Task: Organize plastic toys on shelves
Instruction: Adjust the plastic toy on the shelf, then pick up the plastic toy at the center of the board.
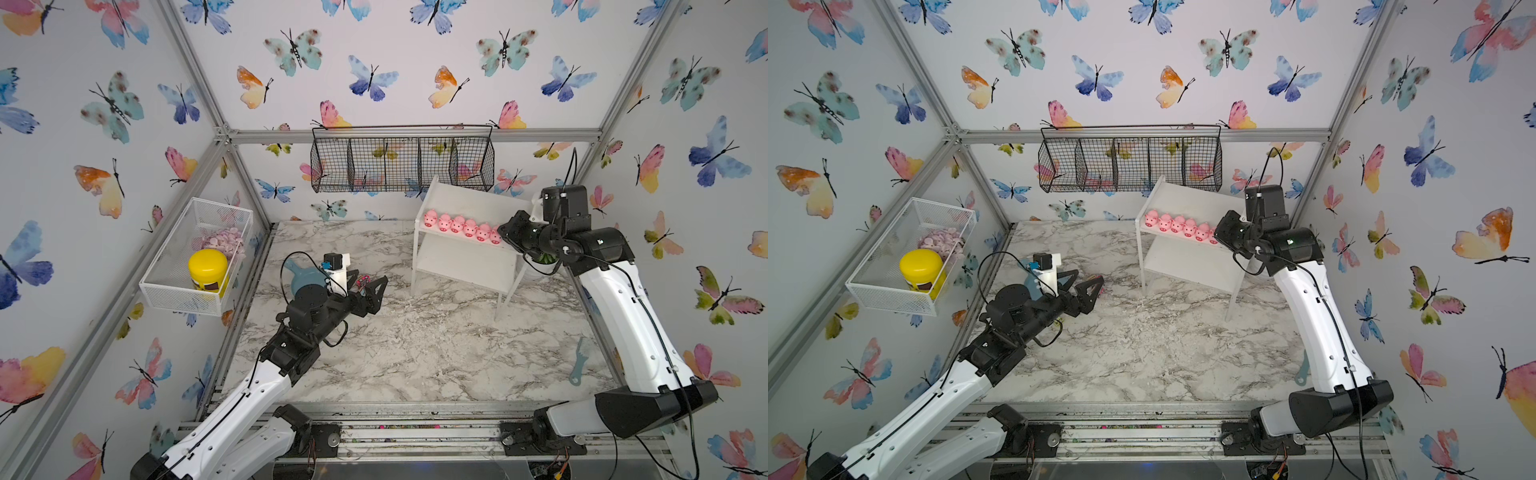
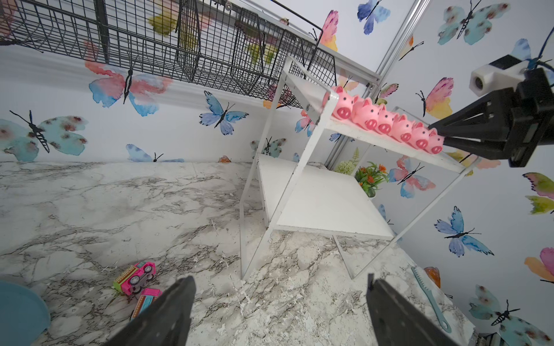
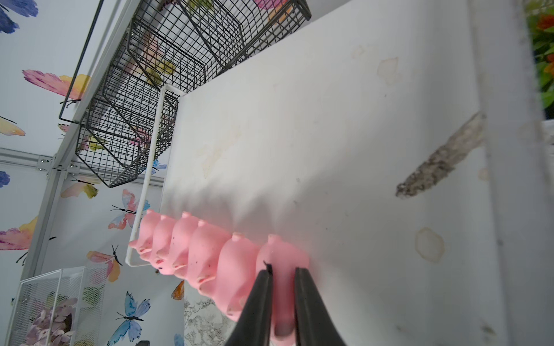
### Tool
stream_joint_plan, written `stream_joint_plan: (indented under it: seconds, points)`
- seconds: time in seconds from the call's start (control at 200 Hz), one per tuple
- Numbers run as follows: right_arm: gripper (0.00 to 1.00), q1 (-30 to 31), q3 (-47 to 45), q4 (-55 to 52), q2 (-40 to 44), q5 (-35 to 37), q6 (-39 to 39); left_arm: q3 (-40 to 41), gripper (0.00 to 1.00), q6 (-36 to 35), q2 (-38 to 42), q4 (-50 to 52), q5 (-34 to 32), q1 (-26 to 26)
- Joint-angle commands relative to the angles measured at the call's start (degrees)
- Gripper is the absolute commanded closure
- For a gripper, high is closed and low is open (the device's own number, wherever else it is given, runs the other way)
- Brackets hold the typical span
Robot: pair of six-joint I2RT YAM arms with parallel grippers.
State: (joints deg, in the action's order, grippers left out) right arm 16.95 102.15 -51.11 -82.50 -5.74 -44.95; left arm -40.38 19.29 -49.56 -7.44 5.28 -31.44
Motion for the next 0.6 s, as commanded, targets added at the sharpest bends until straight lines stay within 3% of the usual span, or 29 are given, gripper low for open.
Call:
stream_joint_plan:
  seconds: [0.0, 0.42, 0.596]
  points:
    - [0.78, 0.1, -0.7, 0.6, 0.3, 0.0, 0.2, -1.0, 0.06, -0.7, 0.2, -0.6, 0.8, 0.5]
    - [0.68, 0.1, 1.4, -1.6, 1.1, 1.5, 2.6, -1.3, 0.06, -1.3, 0.5, -0.2, 0.7, 0.7]
    - [0.59, 0.1, 3.6, -2.3, 2.0, 2.9, 5.4, -1.8, 0.06, -3.4, 0.5, 1.1, -0.7, 0.8]
